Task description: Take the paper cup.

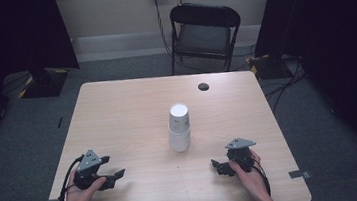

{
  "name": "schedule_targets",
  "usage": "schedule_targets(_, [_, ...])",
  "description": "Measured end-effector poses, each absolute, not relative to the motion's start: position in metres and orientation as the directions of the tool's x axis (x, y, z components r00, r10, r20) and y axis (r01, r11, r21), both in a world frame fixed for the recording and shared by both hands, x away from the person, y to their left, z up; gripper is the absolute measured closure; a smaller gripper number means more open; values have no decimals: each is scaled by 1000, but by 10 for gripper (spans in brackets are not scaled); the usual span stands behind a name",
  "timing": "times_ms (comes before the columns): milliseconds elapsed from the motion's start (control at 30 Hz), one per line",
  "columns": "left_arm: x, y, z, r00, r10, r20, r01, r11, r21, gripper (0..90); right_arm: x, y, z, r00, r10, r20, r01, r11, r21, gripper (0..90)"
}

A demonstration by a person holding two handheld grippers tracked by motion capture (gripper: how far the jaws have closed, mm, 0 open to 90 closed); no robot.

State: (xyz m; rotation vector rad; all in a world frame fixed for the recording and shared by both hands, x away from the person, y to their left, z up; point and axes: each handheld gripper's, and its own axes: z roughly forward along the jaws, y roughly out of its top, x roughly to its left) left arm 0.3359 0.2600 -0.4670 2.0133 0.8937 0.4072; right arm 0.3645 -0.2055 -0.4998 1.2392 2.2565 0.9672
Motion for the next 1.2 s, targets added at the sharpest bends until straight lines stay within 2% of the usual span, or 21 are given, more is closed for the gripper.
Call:
schedule_targets(100, [335, 252, -460, 709, 705, -20, 396, -375, 838, 209, 364, -205, -500, -533, 846, -8, 577, 371, 727, 101])
schedule_targets(333, [335, 233, -448, 725, 688, -30, 382, -367, 848, 212, 364, -205, -500, -533, 846, -8, 577, 371, 727, 101])
schedule_targets(600, [351, 202, -438, 774, 624, -103, 379, -327, 866, 209, 364, -205, -500, -533, 846, -8, 578, 371, 727, 101])
schedule_targets(933, [361, 188, -410, 800, 599, -26, 299, -362, 883, 174, 364, -205, -500, -533, 846, -8, 577, 371, 727, 101])
schedule_targets(1200, [370, 175, -395, 804, 594, -2, 255, -342, 905, 168, 365, -205, -500, -533, 846, -8, 578, 371, 727, 101])
